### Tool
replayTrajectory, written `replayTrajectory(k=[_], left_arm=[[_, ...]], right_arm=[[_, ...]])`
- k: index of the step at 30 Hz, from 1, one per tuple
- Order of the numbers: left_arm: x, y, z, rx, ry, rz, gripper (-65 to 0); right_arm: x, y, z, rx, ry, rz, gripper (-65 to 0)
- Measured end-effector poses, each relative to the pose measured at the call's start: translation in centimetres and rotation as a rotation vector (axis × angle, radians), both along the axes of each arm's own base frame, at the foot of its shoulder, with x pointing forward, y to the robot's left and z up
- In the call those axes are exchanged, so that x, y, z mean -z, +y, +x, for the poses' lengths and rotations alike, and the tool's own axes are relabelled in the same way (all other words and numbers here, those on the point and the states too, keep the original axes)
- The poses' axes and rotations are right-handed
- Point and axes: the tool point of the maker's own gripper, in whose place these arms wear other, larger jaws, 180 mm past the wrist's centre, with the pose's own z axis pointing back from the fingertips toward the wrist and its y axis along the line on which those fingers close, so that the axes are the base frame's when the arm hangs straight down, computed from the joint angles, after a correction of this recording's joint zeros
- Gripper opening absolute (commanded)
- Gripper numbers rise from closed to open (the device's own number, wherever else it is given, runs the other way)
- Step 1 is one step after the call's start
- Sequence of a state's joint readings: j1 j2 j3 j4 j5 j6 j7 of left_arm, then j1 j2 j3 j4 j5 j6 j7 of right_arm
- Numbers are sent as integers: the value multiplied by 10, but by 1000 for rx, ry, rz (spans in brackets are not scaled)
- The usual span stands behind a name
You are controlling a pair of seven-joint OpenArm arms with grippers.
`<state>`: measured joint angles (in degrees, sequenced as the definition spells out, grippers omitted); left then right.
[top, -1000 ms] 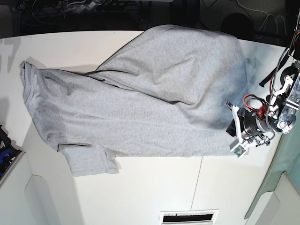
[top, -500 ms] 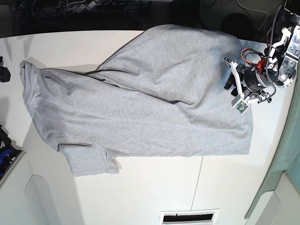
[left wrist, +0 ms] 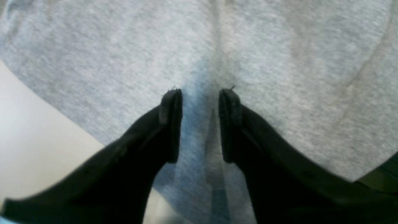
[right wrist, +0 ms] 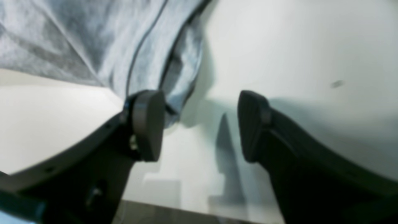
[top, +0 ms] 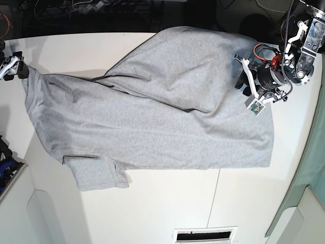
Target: Layout the t-shirt on the table in an organized manner, then fold the t-shirt properly
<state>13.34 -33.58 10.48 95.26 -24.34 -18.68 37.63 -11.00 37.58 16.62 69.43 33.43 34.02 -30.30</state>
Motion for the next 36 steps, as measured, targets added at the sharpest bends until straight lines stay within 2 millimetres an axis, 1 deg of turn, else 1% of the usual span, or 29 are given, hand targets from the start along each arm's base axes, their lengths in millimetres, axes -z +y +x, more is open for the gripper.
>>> replayTrajectory(k=[3,5,6,7,8,9,10,12,15,17,20,23,25,27,31,36], left_arm=[[2,-1,-2,0,3,-2,-422],[5,0,-8,-3,15,-1,-433],[8,0,-10,-5,17,-4,-460],[11,1,-14,-8,28,-4,-506],[15,2,-17,-12,35,-4,-560],[18,3,-18,-16,35,0,-623],[21,5,-18,-16,29,10,-650],[26,6,-15,-17,4,16,-650],[38,8,-12,-30,11,16,-650],[45,14,0,-45,9,30,-650],[52,33,24,-103,3,45,-650],[54,54,46,-156,1,61,-650],[53,69,62,-194,4,85,-650],[51,79,74,-221,15,99,-650],[46,90,92,-251,25,107,-650],[39,92,103,-250,22,118,-650]], right_arm=[[6,10,4,-11,-1,9,-420],[10,12,4,-15,1,7,-500],[11,13,5,-12,-2,9,-548],[10,14,7,-10,-16,11,-607],[9,14,9,-7,-31,15,-650],[9,15,9,-6,-34,17,-650],[9,15,9,-7,-35,16,-650],[9,13,10,1,-36,12,-650],[4,11,9,6,-26,7,-650],[-2,11,8,18,-4,27,-650],[-25,16,15,41,-19,93,-650],[-57,21,28,49,-80,158,-650],[-77,17,35,54,-130,162,-650],[-96,9,40,75,-182,168,-650],[-136,-1,47,94,-291,183,-650],[-182,-5,59,7,-376,83,-650]])
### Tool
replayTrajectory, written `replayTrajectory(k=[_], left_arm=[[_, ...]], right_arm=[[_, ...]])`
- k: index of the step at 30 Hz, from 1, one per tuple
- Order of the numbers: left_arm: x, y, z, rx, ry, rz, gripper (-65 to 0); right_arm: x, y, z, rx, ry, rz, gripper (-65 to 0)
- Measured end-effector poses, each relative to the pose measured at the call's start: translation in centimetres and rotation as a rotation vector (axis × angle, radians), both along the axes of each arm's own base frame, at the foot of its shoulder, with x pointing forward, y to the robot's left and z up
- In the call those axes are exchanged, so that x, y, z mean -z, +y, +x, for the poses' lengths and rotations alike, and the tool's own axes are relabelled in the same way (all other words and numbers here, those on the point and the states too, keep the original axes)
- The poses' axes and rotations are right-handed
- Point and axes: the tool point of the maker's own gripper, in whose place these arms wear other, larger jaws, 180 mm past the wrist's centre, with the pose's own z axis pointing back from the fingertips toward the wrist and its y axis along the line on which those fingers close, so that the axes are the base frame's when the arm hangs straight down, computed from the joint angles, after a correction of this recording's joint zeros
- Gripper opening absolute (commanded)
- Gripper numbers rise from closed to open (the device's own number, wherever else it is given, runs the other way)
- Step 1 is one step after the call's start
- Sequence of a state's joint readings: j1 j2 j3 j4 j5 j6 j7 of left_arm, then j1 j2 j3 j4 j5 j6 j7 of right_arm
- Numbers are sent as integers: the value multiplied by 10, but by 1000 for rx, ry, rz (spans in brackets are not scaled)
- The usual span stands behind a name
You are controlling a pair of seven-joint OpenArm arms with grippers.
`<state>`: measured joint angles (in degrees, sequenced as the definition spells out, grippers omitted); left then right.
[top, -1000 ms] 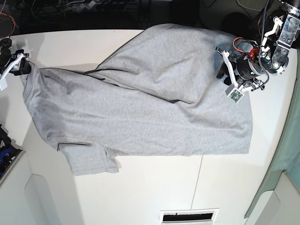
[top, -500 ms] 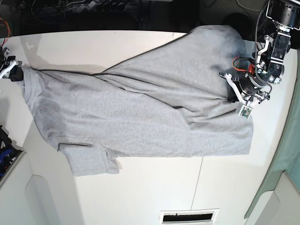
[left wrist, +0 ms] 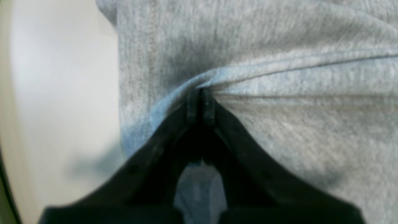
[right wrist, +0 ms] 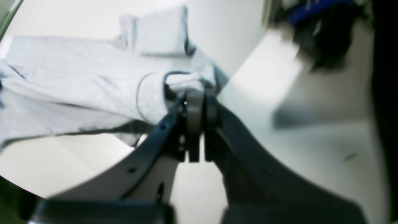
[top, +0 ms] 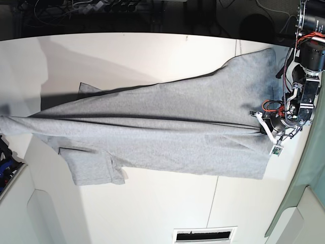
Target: Layout the t-shirt on the table in an organized manner, then fold the t-shirt properly
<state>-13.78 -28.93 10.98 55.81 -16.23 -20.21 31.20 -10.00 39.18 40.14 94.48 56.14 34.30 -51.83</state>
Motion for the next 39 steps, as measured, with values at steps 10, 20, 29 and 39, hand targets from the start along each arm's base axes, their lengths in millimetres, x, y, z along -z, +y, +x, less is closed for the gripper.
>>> replayTrajectory(k=[10,20,29,39], left_arm=[[2,-10,3,65,14,32,-650],[3,-14,5,118,-8,72,-650],[-2,-28,19,131,-57,55,-650],[0,-30,18,128,-39,63,-650]], right_arm=[[-45,4,4,-105,-41,-167,-650],[-55,8,9,-117,-110,-225,-650],[-4,6,50,-105,-62,-175,-650],[58,73,134,-174,-26,-100,-650]])
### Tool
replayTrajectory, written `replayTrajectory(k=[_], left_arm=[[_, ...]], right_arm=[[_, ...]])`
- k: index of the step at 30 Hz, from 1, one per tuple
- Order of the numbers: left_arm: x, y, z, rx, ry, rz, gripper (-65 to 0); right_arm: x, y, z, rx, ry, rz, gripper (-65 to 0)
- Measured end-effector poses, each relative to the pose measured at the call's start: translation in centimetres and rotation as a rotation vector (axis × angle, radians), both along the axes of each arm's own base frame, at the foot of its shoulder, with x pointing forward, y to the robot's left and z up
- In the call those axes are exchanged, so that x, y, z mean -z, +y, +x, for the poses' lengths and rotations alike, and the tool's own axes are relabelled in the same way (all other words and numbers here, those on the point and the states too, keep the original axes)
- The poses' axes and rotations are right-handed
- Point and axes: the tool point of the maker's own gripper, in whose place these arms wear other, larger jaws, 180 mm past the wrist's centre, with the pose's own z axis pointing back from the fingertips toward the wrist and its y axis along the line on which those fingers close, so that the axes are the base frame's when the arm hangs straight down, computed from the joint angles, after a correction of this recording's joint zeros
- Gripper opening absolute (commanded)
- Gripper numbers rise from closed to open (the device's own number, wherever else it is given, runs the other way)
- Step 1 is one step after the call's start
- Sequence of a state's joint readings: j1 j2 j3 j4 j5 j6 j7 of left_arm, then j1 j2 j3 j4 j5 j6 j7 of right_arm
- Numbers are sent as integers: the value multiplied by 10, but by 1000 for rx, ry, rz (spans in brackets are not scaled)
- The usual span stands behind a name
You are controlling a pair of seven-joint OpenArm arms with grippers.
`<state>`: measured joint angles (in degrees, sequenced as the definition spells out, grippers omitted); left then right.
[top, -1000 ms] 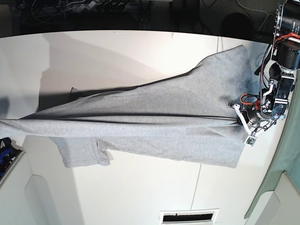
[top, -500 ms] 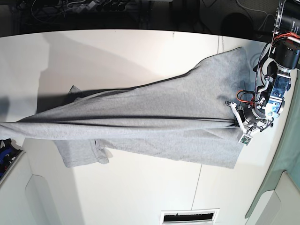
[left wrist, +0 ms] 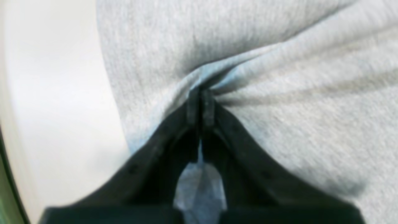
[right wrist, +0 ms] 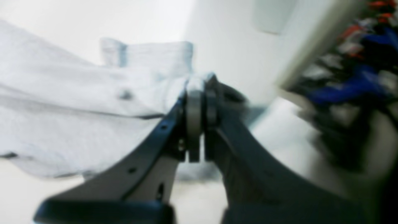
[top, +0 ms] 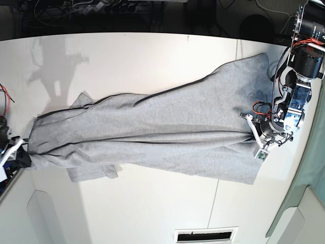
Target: Layout the t-shirt on the table in an organized manner, then fold the t-shirt properly
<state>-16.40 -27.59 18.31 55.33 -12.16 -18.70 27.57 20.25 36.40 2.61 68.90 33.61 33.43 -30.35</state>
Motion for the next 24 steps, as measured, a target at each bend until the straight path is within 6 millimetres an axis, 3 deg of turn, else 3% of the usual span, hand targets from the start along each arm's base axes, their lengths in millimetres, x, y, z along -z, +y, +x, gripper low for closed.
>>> replayTrajectory(k=[3,5,9,14,18,20,24], left_arm=[[0,0,0,0,0,0,-650],[0,0,0,0,0,1,-650],[1,1,-1,-2,4,1,-650],[6,7,-3,-18,16,-6,-650],[9,13,-6,-33,23,-3,-650],[10,13,-6,-34,21,-4,-650],[10,14,-6,-37,24,-4,-650]], right_arm=[[18,19,13,1,36,17,-456],[26,25,12,4,71,30,-409],[38,23,-3,15,191,32,-410],[2,16,-7,45,113,150,-410],[-9,5,-30,57,105,188,-410],[6,0,-49,79,137,187,-410],[60,3,-106,94,290,192,-410]])
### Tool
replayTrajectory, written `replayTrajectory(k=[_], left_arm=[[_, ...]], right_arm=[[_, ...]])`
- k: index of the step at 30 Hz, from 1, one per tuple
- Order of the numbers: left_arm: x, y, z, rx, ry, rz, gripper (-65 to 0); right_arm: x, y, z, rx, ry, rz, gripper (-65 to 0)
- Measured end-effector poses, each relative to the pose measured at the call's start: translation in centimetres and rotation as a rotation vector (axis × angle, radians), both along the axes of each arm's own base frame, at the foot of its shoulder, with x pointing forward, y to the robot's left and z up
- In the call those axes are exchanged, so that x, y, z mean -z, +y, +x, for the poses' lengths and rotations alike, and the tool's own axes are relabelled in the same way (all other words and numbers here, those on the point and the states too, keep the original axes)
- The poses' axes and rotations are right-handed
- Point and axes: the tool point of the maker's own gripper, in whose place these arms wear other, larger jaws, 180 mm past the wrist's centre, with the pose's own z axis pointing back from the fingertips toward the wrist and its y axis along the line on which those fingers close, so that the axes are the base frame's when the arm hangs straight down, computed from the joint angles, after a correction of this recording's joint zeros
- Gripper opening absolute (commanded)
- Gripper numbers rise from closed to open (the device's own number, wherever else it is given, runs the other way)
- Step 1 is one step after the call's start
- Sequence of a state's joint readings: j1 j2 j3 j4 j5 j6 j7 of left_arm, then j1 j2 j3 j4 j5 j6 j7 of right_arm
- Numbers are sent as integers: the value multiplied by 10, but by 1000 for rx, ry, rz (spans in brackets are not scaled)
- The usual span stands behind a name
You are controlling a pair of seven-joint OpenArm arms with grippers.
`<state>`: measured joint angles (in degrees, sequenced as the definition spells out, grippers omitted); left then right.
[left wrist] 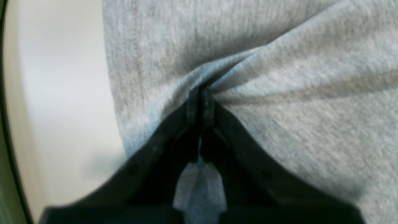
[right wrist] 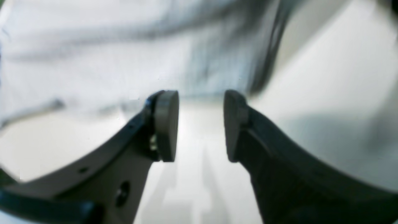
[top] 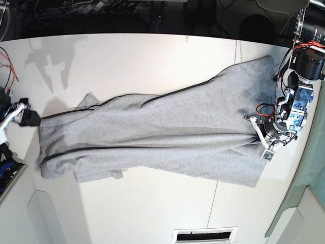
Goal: Layout the t-shirt on the table in an organized manner, then fold the t-shirt properly
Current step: 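Grasp the shirt hem with the right gripper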
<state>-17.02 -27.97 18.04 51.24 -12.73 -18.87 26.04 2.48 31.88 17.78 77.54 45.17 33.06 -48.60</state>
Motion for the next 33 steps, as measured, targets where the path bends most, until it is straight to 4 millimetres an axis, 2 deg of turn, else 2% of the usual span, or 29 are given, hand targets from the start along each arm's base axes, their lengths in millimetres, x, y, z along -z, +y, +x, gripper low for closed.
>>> replayTrajectory(k=[3,7,12,15,22,30,33], left_arm=[[0,-1,0,-13,4,-12,-650],[0,-1,-1,-23,3,-28,-650],[0,-2,-2,-9,13,-34,-650],[0,-2,-2,-9,15,-34,-650],[2,-2,-4,-9,19,-34,-650],[2,-3,-5,-7,20,-35,-650],[3,-3,-5,-8,21,-36,-650]], right_arm=[[28,1,-36,19,57,15,-410],[48,8,-54,43,54,2,-410],[63,52,-51,60,15,75,-410],[68,65,-47,61,-9,65,-410],[80,72,-37,112,-6,67,-410],[86,77,-10,151,-20,127,-410],[86,80,-5,152,-23,138,-410]])
